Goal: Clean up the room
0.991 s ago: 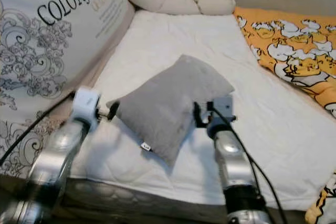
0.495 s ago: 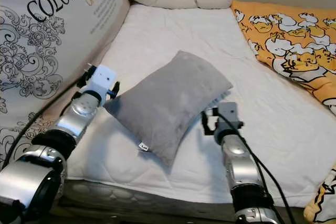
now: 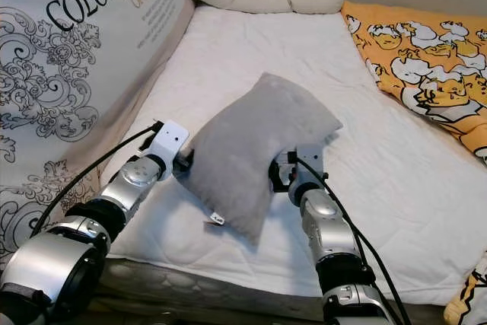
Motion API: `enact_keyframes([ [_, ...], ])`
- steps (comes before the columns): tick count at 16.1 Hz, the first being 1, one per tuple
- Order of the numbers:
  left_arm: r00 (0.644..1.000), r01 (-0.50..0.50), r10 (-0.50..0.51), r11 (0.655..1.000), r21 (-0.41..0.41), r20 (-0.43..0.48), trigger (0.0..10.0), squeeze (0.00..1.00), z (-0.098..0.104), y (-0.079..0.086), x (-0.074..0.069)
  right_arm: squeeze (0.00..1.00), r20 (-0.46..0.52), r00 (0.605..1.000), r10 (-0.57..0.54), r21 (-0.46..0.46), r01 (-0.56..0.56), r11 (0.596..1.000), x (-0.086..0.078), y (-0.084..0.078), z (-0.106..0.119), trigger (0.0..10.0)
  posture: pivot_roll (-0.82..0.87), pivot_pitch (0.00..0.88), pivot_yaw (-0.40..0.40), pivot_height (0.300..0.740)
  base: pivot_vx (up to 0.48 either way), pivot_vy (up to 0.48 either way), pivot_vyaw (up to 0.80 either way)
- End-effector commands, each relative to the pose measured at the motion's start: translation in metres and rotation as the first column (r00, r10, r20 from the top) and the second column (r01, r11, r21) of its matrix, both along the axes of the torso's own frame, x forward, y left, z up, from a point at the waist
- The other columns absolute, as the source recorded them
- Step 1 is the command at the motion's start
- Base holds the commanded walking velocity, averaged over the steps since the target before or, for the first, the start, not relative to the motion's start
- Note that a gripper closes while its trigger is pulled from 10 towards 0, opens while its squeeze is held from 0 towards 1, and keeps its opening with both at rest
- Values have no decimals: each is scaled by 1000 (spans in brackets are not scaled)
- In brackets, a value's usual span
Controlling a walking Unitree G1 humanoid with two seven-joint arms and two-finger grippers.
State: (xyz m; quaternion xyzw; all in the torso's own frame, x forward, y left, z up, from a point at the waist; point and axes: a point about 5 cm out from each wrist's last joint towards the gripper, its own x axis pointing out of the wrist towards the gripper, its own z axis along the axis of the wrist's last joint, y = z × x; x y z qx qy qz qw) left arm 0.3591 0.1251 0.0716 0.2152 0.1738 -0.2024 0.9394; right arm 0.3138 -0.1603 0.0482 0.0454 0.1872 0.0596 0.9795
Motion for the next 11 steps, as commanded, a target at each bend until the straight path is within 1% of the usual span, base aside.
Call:
enact_keyframes([
  [1, 992, 105, -109, 993, -55, -64, 10000, 341, -5, -9, -6, 0, 27, 1000, 15, 55, -17, 998, 6, 3, 7, 10000, -67, 0, -8, 740, 0, 0, 0],
  [2, 985, 144, -149, 987, -69, -87, 10000, 341, -7, -9, -8, 0, 27, 999, 17, 73, -19, 997, 7, 2, 8, 10000, -67, 0, -8, 740, 0, 0, 0],
  [4, 932, 292, -316, 945, -148, -176, 10000, 345, -13, -8, -18, 0, 14, 999, 30, 138, -31, 990, 10, -2, 9, 10000, -59, 0, -11, 740, 0, 0, 0],
  [5, 898, 355, -391, 915, -192, -203, 10000, 345, -14, -6, -22, 0, 10, 999, 36, 171, -37, 984, 10, -4, 10, 10000, -59, 0, -11, 740, 0, 0, 0],
  [6, 869, 400, -444, 891, -216, -219, 10000, 349, -14, -1, -25, 0, 11, 998, 60, 205, -61, 977, 10, -4, 12, 10000, -59, 0, -11, 740, 0, 0, 0],
  [7, 856, 421, -468, 878, -230, -221, 10000, 345, -13, 1, -27, 0, 14, 997, 79, 224, -81, 971, 9, -3, 12, 10000, -59, 0, -11, 740, 0, 0, 0],
  [8, 848, 436, -489, 863, -254, -205, 10000, 345, -10, 6, -27, 0, 20, 993, 120, 255, -121, 959, 7, 0, 14, 10000, -57, 0, -5, 740, 0, 0, 0],
  [9, 874, 422, -469, 861, -284, -126, 10000, 353, 3, 13, -22, 0, 30, 979, 202, 292, -202, 935, 1, 2, 16, 10000, -52, 0, -8, 740, 0, 0, 0],
  [10, 874, 422, -469, 861, -284, -126, 10000, 353, 3, 13, -22, 0, 30, 979, 202, 292, -202, 935, 1, 2, 16, 10000, -52, 0, -8, 740, 0, 0, 0],
  [11, 858, 459, -508, 827, -324, -80, 10000, 353, 11, 18, -24, 0, 35, 967, 254, 305, -252, 918, -3, -3, 17, 10000, -46, 0, -12, 740, 0, 0, 0],
])
